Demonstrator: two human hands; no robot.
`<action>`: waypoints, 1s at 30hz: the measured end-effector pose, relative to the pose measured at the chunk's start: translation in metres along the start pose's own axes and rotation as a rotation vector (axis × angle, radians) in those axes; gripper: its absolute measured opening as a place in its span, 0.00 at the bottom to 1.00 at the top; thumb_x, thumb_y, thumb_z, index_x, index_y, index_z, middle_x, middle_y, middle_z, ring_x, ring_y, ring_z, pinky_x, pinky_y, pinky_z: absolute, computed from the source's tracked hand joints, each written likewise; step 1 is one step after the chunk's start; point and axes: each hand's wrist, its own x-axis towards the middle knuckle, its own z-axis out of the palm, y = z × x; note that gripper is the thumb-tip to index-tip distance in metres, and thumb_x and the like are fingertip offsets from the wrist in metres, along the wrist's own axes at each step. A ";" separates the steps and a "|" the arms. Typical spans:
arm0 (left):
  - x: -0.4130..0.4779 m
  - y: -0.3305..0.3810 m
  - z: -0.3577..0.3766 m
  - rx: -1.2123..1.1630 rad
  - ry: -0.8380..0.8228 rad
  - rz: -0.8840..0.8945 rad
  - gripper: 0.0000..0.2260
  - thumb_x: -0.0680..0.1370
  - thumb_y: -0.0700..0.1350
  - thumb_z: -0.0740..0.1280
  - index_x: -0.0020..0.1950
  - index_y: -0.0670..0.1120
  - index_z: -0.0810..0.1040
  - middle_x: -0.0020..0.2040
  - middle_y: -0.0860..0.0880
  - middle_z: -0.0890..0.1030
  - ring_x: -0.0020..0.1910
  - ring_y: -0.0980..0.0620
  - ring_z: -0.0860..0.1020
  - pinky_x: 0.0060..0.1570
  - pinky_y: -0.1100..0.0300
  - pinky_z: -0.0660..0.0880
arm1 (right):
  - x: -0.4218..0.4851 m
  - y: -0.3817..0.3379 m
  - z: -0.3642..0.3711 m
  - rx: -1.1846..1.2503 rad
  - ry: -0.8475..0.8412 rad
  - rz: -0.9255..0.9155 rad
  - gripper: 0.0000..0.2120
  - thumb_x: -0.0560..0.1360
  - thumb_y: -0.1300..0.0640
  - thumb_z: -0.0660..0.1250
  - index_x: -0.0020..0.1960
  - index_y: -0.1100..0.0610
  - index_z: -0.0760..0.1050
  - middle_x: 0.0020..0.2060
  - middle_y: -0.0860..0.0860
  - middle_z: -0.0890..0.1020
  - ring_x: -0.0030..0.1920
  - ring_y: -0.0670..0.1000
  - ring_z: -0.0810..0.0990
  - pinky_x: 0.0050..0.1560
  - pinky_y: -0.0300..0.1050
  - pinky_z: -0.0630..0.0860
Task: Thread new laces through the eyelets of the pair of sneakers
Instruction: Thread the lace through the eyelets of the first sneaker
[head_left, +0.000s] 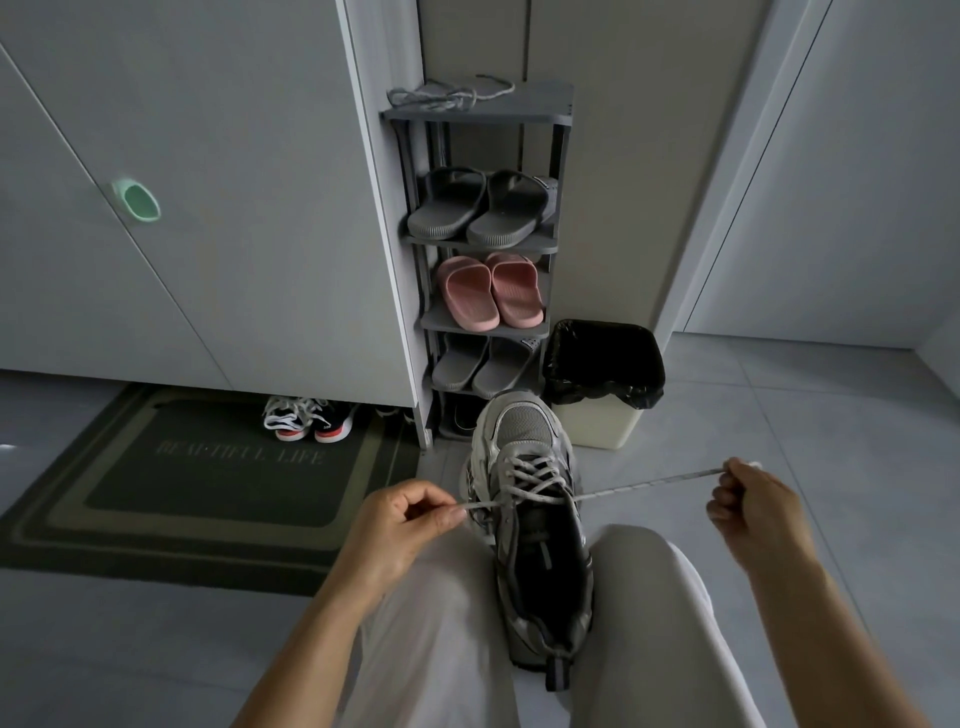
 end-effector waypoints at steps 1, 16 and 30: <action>0.000 0.001 0.001 -0.001 0.002 -0.001 0.01 0.70 0.38 0.71 0.38 0.42 0.81 0.30 0.52 0.80 0.33 0.59 0.75 0.37 0.68 0.73 | 0.002 -0.002 -0.003 -0.005 0.015 0.001 0.14 0.78 0.65 0.53 0.34 0.57 0.64 0.25 0.49 0.65 0.17 0.41 0.63 0.17 0.31 0.58; 0.005 0.003 -0.004 0.096 -0.040 -0.063 0.02 0.72 0.40 0.70 0.43 0.44 0.81 0.37 0.47 0.79 0.37 0.53 0.75 0.37 0.68 0.72 | -0.002 -0.011 0.012 -0.064 -0.083 -0.030 0.12 0.77 0.70 0.52 0.39 0.59 0.68 0.32 0.55 0.75 0.31 0.49 0.76 0.27 0.37 0.78; 0.046 0.062 0.015 0.506 0.125 0.574 0.10 0.74 0.48 0.66 0.47 0.43 0.82 0.39 0.51 0.82 0.39 0.53 0.79 0.45 0.61 0.70 | -0.070 -0.042 0.072 -0.404 -0.819 -0.403 0.18 0.66 0.38 0.68 0.36 0.53 0.79 0.24 0.47 0.74 0.26 0.42 0.67 0.28 0.32 0.64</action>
